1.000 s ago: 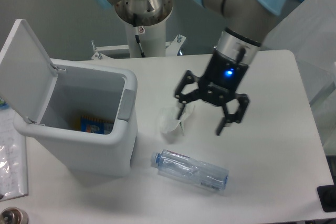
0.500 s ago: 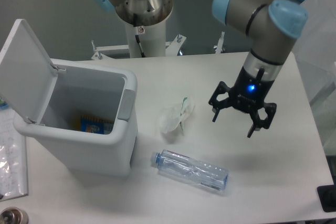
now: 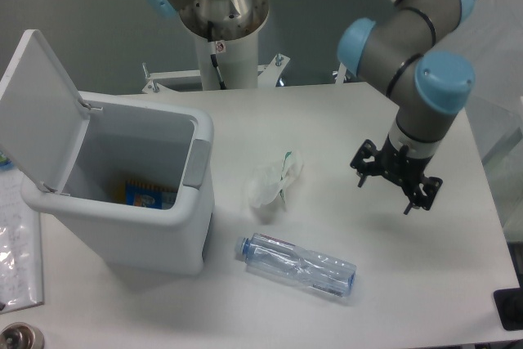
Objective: Open the trash can
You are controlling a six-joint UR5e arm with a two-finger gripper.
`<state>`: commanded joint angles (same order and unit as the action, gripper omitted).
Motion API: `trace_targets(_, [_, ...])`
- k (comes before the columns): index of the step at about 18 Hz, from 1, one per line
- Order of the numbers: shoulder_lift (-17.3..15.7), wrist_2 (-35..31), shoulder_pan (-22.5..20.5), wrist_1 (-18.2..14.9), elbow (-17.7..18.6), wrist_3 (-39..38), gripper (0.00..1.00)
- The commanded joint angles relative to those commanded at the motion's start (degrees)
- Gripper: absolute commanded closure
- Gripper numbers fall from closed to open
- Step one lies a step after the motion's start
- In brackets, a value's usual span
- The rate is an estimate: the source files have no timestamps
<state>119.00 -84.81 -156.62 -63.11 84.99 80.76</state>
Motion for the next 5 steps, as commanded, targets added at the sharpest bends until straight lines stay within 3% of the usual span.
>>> trace_targets(5, [-0.17,0.00,-0.26,-0.09,-0.09,3.17,0.00])
